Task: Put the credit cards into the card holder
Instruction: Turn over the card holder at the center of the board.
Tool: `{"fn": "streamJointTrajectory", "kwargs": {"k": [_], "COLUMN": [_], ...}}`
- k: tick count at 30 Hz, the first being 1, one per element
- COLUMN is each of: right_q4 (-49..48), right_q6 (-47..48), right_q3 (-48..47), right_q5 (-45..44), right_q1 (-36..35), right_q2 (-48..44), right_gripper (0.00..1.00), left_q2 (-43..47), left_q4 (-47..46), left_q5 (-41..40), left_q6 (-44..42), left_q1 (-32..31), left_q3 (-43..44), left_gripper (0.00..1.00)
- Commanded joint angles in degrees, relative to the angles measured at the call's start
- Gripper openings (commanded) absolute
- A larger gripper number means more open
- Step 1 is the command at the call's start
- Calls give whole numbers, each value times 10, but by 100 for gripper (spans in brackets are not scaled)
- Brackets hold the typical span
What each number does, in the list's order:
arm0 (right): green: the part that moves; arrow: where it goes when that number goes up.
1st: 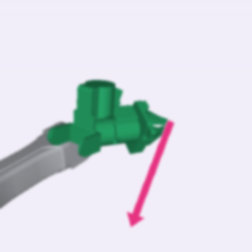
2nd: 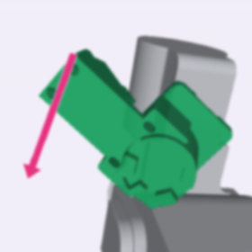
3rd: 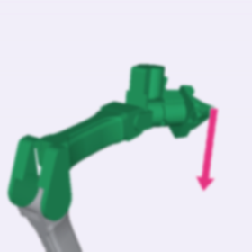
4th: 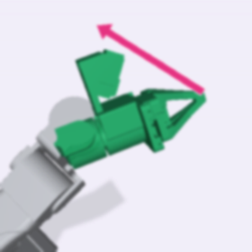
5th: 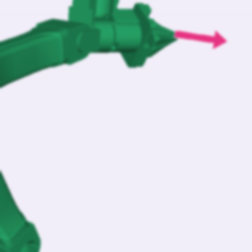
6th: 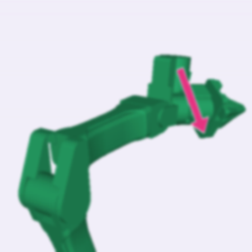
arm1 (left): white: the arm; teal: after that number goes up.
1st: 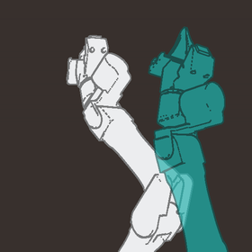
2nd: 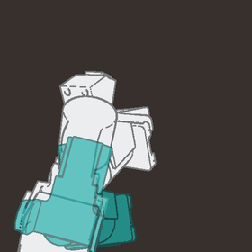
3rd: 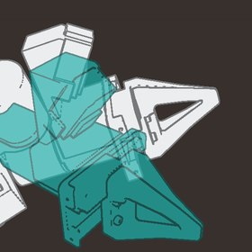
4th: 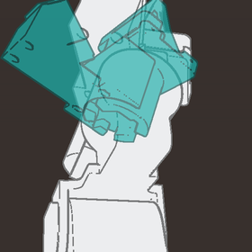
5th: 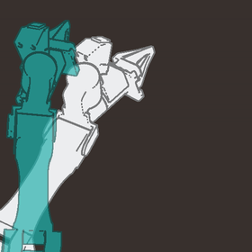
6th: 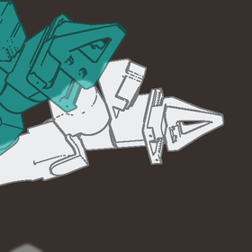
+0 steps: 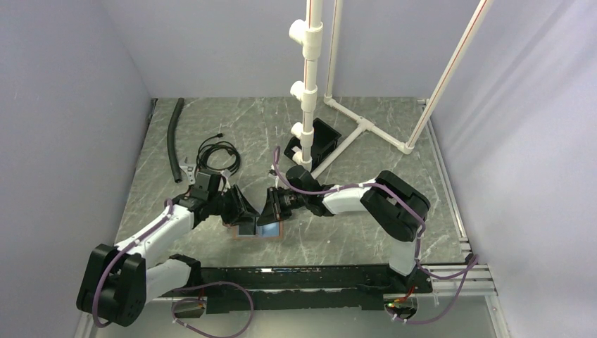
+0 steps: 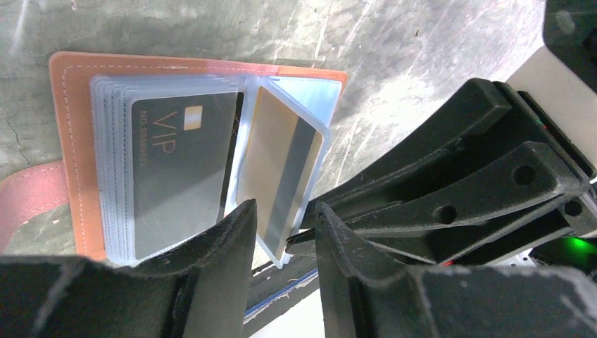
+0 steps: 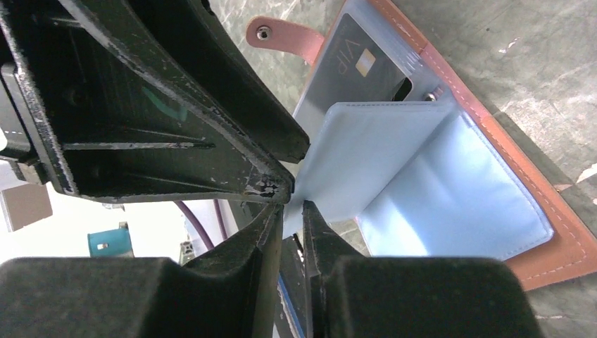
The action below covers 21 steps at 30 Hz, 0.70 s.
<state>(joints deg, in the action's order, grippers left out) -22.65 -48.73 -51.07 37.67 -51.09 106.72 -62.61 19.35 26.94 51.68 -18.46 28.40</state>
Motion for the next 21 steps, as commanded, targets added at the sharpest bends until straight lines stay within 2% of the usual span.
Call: {"fn": "streamJointTrajectory", "kwargs": {"k": [1, 7, 18, 21], "right_q4": [-32, -30, 35, 51], "right_q6": [3, 4, 45, 63], "right_q3": [-13, -14, 0, -4], "right_q5": [4, 5, -38, -49], "right_q1": [-4, -5, -5, -7], "right_q2": [0, 0, -37, -41], "right_gripper": [17, 17, 32, 40], "left_q2": [-11, -30, -27, -25], "left_q4": [-17, -29, -7, -14], "left_q5": [-4, -7, -27, -20], "left_q6": [-20, -24, -32, -31], "left_q1": [2, 1, 2, 1], "left_q3": [9, 7, 1, -2], "left_gripper": [41, 42, 36, 36]}}
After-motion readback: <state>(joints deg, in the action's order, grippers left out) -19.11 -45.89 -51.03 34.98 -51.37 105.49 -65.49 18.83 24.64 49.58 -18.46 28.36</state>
